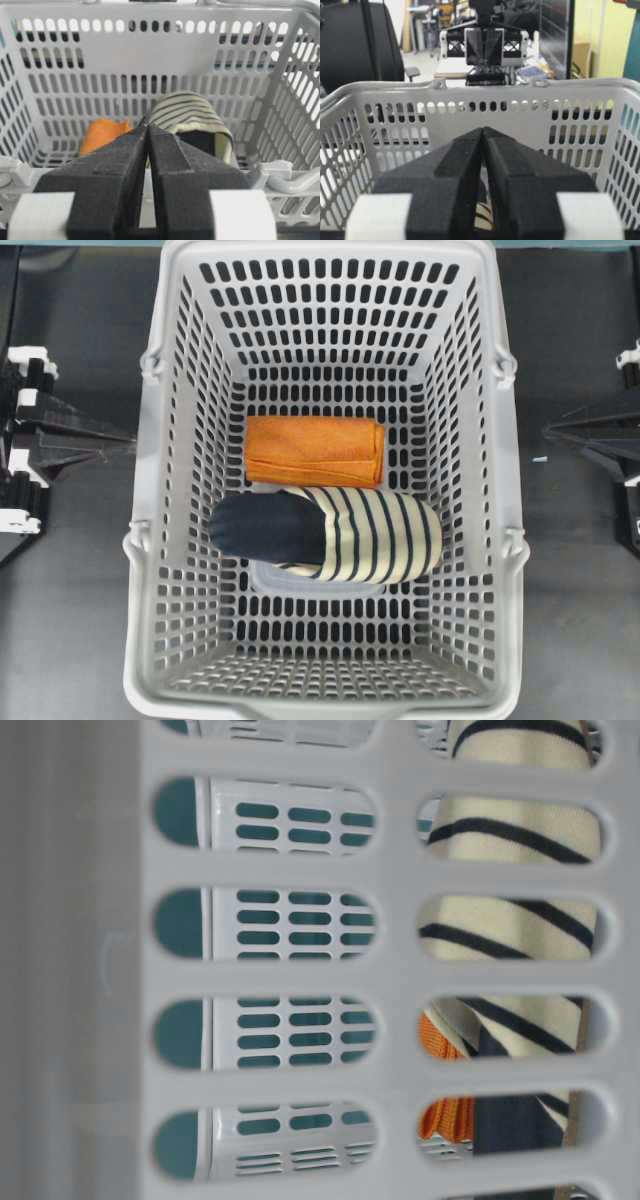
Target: Pick up the slipper from the shopping basket with the left arm.
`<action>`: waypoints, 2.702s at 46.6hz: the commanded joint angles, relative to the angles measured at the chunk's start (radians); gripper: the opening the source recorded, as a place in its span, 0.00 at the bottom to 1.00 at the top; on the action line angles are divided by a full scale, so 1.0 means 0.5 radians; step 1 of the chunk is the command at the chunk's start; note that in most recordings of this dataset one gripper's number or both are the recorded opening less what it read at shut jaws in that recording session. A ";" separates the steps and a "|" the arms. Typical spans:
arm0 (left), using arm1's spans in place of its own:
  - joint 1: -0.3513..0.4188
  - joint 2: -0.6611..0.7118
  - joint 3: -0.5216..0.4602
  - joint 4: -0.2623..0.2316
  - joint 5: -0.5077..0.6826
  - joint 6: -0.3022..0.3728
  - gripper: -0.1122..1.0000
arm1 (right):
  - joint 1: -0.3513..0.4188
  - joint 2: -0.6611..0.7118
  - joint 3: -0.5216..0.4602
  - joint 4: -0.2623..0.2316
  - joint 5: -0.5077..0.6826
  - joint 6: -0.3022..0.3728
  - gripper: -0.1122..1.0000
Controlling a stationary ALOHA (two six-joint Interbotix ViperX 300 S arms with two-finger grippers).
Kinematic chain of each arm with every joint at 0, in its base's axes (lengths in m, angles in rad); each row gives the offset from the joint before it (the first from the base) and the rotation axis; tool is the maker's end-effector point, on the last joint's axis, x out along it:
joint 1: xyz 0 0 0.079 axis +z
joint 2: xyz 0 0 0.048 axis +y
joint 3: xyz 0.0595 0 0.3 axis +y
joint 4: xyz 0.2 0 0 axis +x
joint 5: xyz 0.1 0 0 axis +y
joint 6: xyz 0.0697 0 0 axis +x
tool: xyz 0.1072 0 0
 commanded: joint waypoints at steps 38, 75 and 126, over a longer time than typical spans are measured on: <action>-0.169 1.077 -1.620 0.086 1.911 -0.083 0.10 | 0.055 -0.175 -0.040 0.025 0.337 0.123 0.10; -0.249 2.052 -2.448 0.086 2.470 -0.071 0.69 | 0.055 -0.184 -0.003 0.025 0.408 0.123 0.10; -0.255 2.414 -2.350 0.086 2.353 -0.218 0.43 | 0.055 -0.184 0.046 0.028 0.472 0.147 0.10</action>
